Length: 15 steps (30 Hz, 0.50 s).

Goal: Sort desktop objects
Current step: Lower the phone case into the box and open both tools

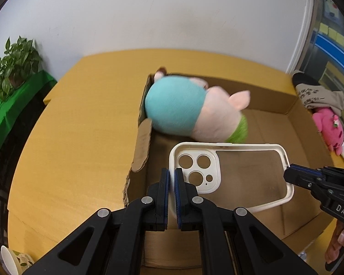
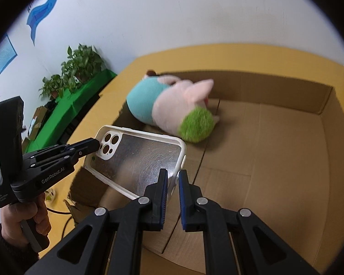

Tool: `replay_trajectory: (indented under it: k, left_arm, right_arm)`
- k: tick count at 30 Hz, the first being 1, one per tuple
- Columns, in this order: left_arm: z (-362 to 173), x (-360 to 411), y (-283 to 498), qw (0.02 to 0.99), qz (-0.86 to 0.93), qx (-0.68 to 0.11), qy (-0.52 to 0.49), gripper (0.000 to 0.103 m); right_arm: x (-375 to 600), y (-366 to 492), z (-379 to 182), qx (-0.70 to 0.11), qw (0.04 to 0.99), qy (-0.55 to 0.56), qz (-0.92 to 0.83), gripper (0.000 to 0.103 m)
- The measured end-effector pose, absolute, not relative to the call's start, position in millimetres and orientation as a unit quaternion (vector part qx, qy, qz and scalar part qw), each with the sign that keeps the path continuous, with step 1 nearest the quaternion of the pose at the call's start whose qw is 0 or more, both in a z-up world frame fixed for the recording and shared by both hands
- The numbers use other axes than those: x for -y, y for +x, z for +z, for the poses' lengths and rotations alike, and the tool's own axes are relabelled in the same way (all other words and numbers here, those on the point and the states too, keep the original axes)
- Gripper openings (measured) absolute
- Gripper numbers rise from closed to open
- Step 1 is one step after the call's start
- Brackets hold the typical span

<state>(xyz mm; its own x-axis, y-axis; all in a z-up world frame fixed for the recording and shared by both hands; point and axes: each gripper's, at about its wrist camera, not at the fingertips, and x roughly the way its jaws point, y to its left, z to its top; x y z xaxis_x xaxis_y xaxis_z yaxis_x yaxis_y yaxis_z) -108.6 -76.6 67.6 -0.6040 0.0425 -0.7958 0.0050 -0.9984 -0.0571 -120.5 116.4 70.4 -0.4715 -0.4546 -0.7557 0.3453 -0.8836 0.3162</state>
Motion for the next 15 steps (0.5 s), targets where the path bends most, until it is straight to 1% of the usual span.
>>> replay_trajectory:
  k: [9,15]
  left_arm:
    - [38,76,-133,-0.001,0.87,0.009,-0.493,0.003]
    - [22,70,-148,-0.018,0.855,-0.02,-0.518,0.003]
  right_arm:
    - [-109,-144,43,0.062,0.217,0.501,-0.836,0.009]
    - [-104,-159,27,0.067,0.201,0.538,-0.816,0.009]
